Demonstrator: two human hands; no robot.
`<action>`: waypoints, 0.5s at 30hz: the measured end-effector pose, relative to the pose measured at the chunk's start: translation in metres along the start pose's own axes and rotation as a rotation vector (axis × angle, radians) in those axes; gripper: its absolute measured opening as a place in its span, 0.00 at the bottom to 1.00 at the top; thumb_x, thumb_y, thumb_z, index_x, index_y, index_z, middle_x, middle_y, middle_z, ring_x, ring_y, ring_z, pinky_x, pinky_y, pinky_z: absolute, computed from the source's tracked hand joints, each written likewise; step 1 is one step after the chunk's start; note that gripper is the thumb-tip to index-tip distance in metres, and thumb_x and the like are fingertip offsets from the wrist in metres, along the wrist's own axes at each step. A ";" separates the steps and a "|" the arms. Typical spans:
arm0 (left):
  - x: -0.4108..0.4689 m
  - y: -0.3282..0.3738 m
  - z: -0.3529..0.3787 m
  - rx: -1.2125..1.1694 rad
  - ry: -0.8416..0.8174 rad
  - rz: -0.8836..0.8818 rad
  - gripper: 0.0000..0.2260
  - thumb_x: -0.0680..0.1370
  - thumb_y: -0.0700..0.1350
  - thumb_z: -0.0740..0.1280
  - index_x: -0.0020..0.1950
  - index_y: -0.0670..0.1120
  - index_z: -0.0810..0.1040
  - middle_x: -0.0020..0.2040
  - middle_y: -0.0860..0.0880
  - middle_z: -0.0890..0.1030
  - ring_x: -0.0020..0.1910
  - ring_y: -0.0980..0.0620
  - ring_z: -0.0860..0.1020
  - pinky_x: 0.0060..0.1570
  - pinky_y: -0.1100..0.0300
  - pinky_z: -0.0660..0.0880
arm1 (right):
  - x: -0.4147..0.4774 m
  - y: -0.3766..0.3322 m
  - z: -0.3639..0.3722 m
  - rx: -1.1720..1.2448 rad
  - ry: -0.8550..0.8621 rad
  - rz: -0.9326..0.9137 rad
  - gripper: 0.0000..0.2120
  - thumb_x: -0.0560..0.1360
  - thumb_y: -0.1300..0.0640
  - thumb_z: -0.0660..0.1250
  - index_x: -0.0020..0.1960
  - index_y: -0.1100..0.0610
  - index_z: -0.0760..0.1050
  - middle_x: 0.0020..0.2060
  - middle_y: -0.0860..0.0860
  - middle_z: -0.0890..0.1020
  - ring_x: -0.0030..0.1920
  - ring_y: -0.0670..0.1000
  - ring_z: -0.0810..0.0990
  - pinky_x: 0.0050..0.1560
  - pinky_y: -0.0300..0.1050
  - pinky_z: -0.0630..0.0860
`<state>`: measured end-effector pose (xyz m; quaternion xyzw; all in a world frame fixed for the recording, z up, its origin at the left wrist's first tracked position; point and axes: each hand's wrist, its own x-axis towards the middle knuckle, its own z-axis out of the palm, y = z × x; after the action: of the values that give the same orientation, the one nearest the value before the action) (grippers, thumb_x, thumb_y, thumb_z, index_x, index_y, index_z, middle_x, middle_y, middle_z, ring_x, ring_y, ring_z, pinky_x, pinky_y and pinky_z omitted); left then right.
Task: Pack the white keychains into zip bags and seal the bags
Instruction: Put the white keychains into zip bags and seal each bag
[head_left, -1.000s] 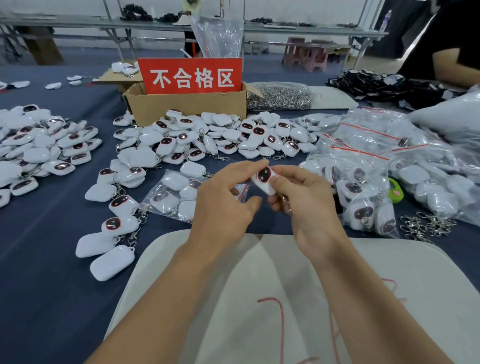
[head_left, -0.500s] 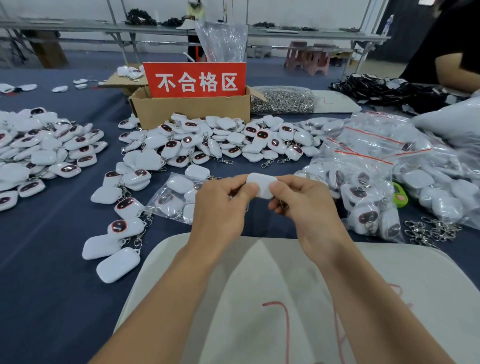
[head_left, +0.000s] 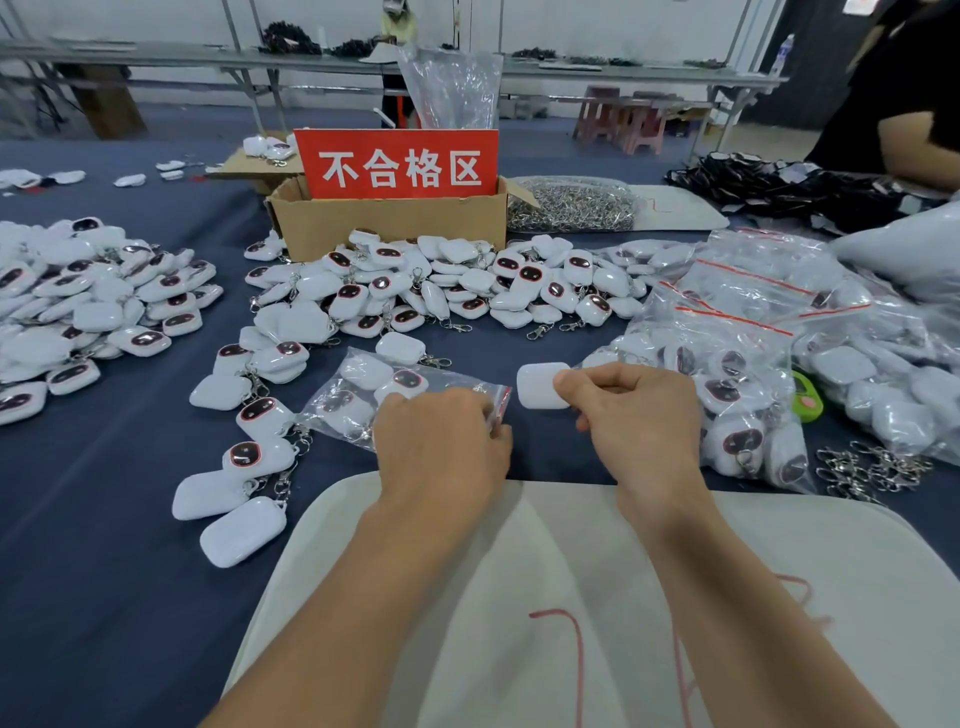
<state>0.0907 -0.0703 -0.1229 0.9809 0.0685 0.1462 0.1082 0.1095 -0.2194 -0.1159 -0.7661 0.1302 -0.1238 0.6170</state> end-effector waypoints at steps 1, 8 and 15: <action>-0.001 0.002 0.001 0.003 -0.004 0.004 0.10 0.79 0.53 0.62 0.42 0.52 0.79 0.42 0.50 0.83 0.38 0.46 0.70 0.42 0.54 0.58 | -0.001 0.001 0.000 -0.030 -0.012 -0.007 0.07 0.69 0.50 0.79 0.34 0.49 0.84 0.25 0.44 0.82 0.25 0.40 0.75 0.36 0.39 0.72; -0.011 0.014 0.004 -0.600 0.166 0.100 0.12 0.82 0.43 0.65 0.61 0.52 0.85 0.53 0.51 0.87 0.51 0.51 0.80 0.51 0.62 0.70 | -0.005 0.002 0.002 -0.082 -0.166 0.039 0.04 0.69 0.52 0.76 0.35 0.47 0.84 0.27 0.46 0.83 0.25 0.43 0.74 0.33 0.41 0.73; -0.005 0.014 0.000 -0.784 0.032 0.046 0.23 0.80 0.37 0.62 0.72 0.56 0.78 0.31 0.54 0.77 0.36 0.60 0.75 0.40 0.72 0.69 | 0.002 0.000 -0.003 -0.101 0.030 -0.006 0.08 0.71 0.53 0.74 0.35 0.40 0.83 0.26 0.43 0.82 0.27 0.40 0.76 0.36 0.39 0.71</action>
<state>0.0877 -0.0842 -0.1207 0.8640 -0.0127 0.1788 0.4704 0.1101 -0.2231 -0.1152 -0.7946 0.1432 -0.1307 0.5753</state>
